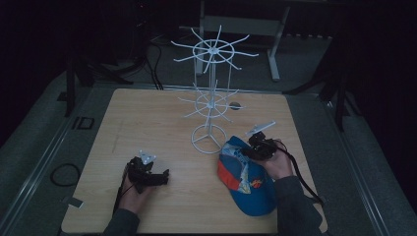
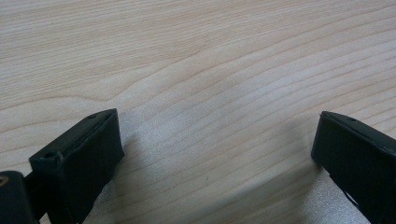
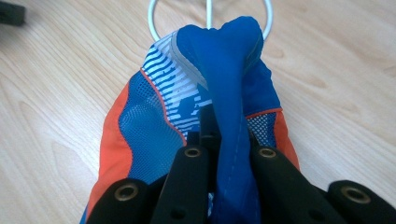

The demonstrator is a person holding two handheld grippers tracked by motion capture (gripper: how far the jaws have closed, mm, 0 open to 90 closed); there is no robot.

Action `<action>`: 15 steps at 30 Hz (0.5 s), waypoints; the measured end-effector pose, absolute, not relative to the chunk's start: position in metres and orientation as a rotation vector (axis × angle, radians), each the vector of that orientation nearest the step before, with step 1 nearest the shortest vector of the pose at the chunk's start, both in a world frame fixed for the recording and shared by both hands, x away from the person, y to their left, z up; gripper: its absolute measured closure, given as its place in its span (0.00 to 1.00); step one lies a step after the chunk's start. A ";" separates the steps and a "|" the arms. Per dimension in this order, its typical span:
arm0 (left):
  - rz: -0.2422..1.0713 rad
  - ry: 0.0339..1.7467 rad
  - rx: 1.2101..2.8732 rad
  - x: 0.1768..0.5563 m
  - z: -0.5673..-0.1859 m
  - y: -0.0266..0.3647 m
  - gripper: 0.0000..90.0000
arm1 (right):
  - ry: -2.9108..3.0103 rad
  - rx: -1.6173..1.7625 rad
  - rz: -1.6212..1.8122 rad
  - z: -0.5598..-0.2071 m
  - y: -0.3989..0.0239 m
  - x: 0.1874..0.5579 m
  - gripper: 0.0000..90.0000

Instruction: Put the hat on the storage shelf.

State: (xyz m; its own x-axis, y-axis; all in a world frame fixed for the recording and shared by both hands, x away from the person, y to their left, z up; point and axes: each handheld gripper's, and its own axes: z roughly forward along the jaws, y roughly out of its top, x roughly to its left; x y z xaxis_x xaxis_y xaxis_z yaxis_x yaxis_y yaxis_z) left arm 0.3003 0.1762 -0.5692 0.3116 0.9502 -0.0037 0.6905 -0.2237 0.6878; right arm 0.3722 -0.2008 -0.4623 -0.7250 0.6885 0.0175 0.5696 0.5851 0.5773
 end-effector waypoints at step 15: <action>0.571 1.450 1.990 0.300 -0.569 0.176 0.02 | 2.502 0.961 1.033 -0.429 -0.219 0.350 0.99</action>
State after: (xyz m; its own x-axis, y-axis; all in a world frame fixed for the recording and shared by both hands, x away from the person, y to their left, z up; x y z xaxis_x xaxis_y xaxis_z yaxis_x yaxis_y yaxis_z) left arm 0.3003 0.1756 -0.5693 0.3092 0.9510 -0.0073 0.6908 -0.2193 0.6890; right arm 0.3499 -0.2193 -0.4294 -0.7440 0.6682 0.0046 0.4768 0.5261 0.7042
